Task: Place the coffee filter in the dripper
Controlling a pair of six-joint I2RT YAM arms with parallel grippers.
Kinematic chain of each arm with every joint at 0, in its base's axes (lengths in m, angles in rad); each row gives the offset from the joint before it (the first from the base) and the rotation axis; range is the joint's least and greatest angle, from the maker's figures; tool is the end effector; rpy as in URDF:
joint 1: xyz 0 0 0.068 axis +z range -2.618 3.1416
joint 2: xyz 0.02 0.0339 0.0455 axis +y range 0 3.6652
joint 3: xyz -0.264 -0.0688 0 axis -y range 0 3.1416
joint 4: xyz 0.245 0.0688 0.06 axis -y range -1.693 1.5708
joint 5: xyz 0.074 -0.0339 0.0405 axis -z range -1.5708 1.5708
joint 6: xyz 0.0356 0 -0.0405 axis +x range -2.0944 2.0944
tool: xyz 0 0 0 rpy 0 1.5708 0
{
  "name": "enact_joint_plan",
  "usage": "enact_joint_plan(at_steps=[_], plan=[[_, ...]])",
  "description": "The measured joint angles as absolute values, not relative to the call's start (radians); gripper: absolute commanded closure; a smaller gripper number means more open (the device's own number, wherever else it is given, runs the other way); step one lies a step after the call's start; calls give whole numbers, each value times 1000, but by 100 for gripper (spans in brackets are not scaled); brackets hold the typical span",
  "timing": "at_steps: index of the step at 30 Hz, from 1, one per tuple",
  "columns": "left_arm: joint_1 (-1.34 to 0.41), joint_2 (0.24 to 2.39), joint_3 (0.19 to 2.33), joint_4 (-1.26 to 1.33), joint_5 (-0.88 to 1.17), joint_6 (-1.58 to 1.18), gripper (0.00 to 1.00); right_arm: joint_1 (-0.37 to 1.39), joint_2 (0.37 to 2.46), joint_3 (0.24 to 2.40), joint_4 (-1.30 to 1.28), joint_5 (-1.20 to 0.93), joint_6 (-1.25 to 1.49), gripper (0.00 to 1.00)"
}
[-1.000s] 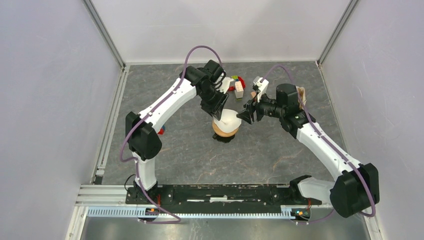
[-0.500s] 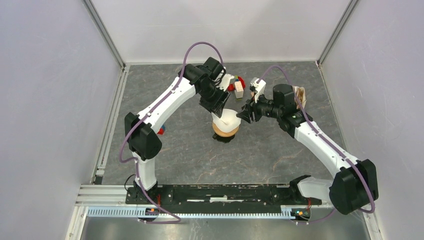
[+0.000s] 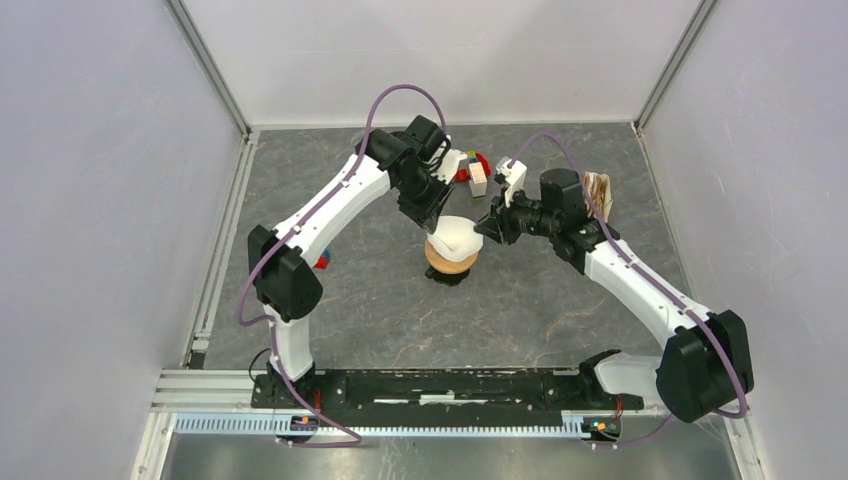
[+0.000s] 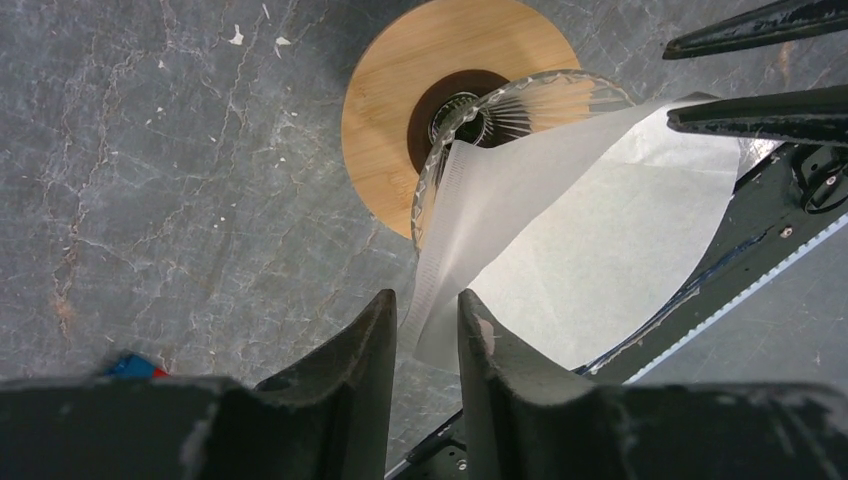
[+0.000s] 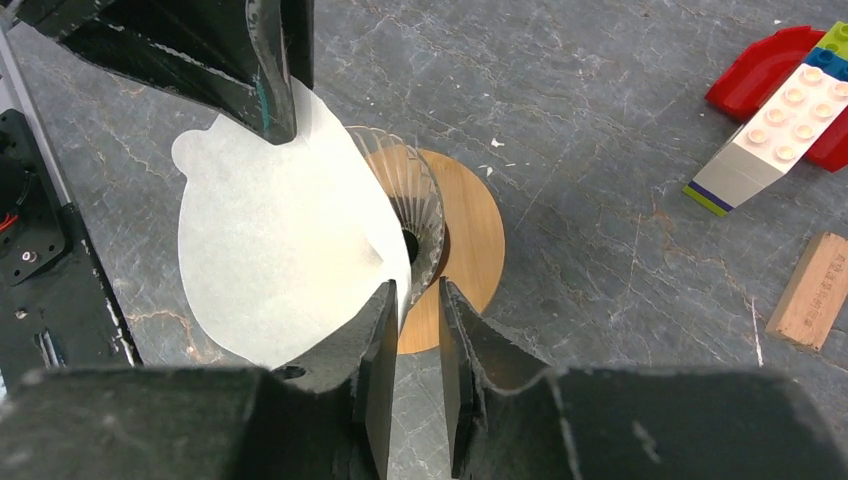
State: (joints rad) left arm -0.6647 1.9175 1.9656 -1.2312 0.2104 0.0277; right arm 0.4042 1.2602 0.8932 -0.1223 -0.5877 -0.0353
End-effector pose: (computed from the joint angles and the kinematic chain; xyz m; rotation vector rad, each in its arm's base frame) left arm 0.3045 -0.2481 0.3328 1.0062 2.6180 -0.4536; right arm 0.2506 0.1287 0.2843 -0.8061 1.9094 0.8312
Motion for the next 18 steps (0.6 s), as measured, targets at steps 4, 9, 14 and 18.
enact_joint_plan(at_steps=[4, 9, 14, 18], plan=[[-662, 1908, 1946, -1229, 210, 28, 68, 406, 1262, 894, -122, -580, -36, 76], [-662, 1898, 1910, -1214, 210, 39, 69, 412, 1265, 894, -122, -566, -44, 77], [-662, 1884, 1861, -1185, 209, 45, 69, 424, 1266, 895, -123, -551, -55, 78], [-662, 1883, 1845, -1159, 208, 53, 69, 431, 1266, 895, -125, -536, -64, 78]])
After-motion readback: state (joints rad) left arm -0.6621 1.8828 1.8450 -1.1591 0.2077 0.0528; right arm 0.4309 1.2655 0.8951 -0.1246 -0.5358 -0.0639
